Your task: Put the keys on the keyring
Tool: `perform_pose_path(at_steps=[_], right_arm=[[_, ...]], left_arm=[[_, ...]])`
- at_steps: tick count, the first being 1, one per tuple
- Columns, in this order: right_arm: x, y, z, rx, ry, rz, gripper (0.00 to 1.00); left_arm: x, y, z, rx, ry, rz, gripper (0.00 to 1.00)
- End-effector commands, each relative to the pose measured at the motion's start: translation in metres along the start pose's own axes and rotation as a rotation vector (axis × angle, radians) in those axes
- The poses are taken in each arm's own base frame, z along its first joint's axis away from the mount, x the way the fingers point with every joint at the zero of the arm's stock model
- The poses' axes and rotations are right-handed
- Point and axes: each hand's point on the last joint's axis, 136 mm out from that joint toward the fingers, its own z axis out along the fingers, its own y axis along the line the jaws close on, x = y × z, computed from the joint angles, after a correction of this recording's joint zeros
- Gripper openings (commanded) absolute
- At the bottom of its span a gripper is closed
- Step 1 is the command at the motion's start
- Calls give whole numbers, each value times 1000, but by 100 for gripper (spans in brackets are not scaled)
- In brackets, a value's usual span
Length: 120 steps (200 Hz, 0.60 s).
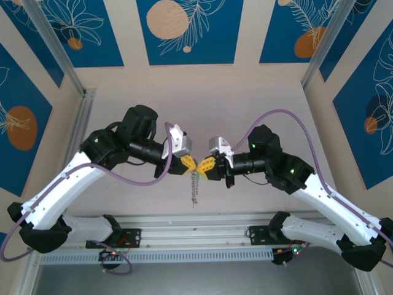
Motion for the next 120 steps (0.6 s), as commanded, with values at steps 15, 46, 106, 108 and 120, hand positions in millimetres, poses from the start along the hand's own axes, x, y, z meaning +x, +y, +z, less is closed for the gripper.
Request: perform_pose_path(at_steps=[15, 46, 106, 108, 120], right_arm=[[1, -3, 4, -5, 17, 29, 0], [1, -6, 8, -10, 36, 58, 0], [-1, -15, 10, -11, 47, 151, 0], [-1, -16, 9, -9, 46, 154, 0], [-3, -18, 7, -5, 38, 168, 0]], left_arm=[[-21, -7, -7, -10, -100, 61, 0], [-28, -9, -10, -15, -149, 78, 0], [-39, -12, -14, -17, -214, 123, 0], [-39, -12, -15, -19, -215, 125, 0], [-41, -13, -16, -18, -224, 131, 0]])
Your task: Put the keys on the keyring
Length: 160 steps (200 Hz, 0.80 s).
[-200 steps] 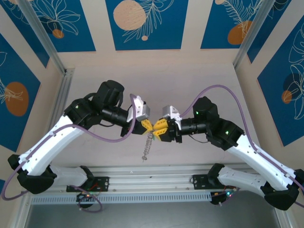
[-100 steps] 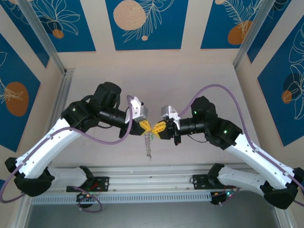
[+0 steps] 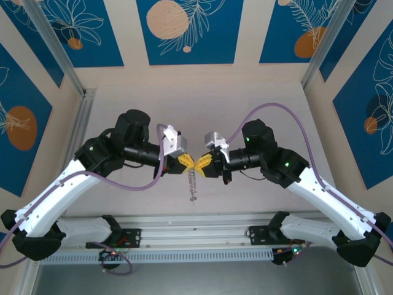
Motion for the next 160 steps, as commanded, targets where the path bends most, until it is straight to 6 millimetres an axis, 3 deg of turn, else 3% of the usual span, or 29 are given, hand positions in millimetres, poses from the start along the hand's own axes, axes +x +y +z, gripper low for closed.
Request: perform_pose_path(at_steps=[1, 88, 160], right_arm=[[-2, -10, -1, 28, 6, 67, 0], [-1, -22, -7, 67, -15, 103, 0], [-9, -4, -10, -14, -67, 54, 9]], left_arm=[[-37, -16, -8, 56, -148, 110, 0], [-43, -16, -12, 39, -172, 121, 0], [-48, -14, -9, 45, -235, 117, 0]])
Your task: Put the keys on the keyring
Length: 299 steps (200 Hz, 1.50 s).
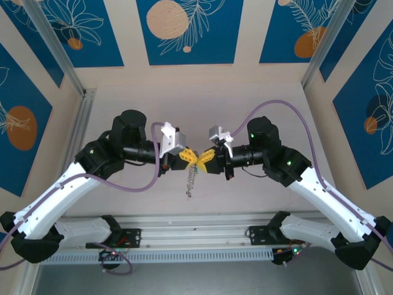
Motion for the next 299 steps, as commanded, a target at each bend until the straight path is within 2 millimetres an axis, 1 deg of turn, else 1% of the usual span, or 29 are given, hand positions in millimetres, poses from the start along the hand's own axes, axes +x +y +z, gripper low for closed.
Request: perform_pose_path(at_steps=[1, 12, 34, 55, 60, 74, 82, 92, 108, 120, 133, 142, 163, 169, 192, 214, 222, 243, 258, 281, 299], right_arm=[[1, 1, -1, -14, -19, -4, 9], [2, 0, -1, -7, -20, -4, 10], [3, -5, -2, 22, -15, 9, 17], [3, -13, -6, 73, -17, 22, 29], [3, -14, -7, 87, -21, 23, 33], [0, -16, -15, 132, -47, 0, 43], [-1, -16, -19, 156, -60, -14, 47], [-3, -14, -25, 175, -79, -39, 48], [-6, -5, -30, 157, -102, -75, 50], [-7, -1, -30, 141, -103, -83, 50], [-6, -2, -28, 135, -96, -82, 50], [-7, -2, -26, 124, -95, -85, 50], [-16, 1, -23, 106, -131, -119, 47], [-19, -1, -23, 113, -137, -124, 47], [-26, -5, -21, 124, -152, -143, 36], [-28, -3, -19, 107, -155, -152, 31], [-28, -4, -18, 110, -153, -156, 26], [-27, -5, -18, 109, -147, -163, 9], [-27, -3, -18, 103, -151, -172, 0], [-28, 0, -20, 101, -158, -173, 0], [-28, 3, -23, 94, -152, -168, 0]], left_arm=[[-31, -17, -7, 69, -129, 67, 0], [-33, -17, -6, 67, -142, 67, 0], [-34, -15, -6, 57, -151, 68, 0], [-34, -12, -7, 42, -156, 68, 0], [-34, -12, -7, 39, -155, 66, 0], [-34, -11, -8, 32, -156, 61, 0], [-34, -10, -8, 26, -155, 56, 0], [-33, -9, -8, 22, -152, 51, 0], [-32, -8, -8, 22, -151, 43, 0], [-31, -7, -6, 25, -153, 35, 0], [-31, -7, -5, 29, -158, 27, 0], [-32, -7, -5, 29, -165, 24, 0], [-35, -6, -4, 36, -203, 13, 0], [-36, -7, -4, 43, -213, 9, 0], [-36, -6, -2, 51, -229, -4, 0], [-37, -7, -1, 59, -230, -8, 0], [-37, -7, -1, 60, -230, -10, 0], [-37, -6, -1, 58, -230, -11, 0], [-37, -5, -1, 58, -230, -14, 0], [-34, -4, 0, 49, -219, -22, 0], [-27, -2, 1, 37, -185, -36, 0]])
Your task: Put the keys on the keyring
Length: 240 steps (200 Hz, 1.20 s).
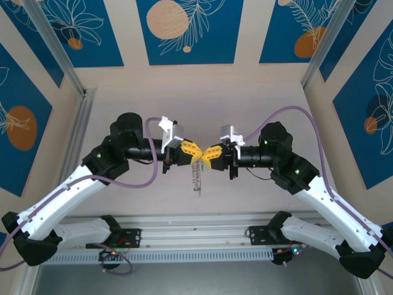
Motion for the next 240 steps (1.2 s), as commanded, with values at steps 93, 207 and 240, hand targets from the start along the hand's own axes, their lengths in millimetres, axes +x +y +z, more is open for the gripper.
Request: perform_pose_path(at_steps=[93, 207, 240], right_arm=[[19, 1, 1, 32, 199, 28, 0], [29, 15, 26, -43, 325, 8, 0], [25, 17, 28, -59, 318, 3, 0]], left_arm=[[0, -7, -38, -111, 257, 58, 96], [28, -4, -39, -74, 484, 18, 61], [30, -4, -36, -61, 487, 22, 57]])
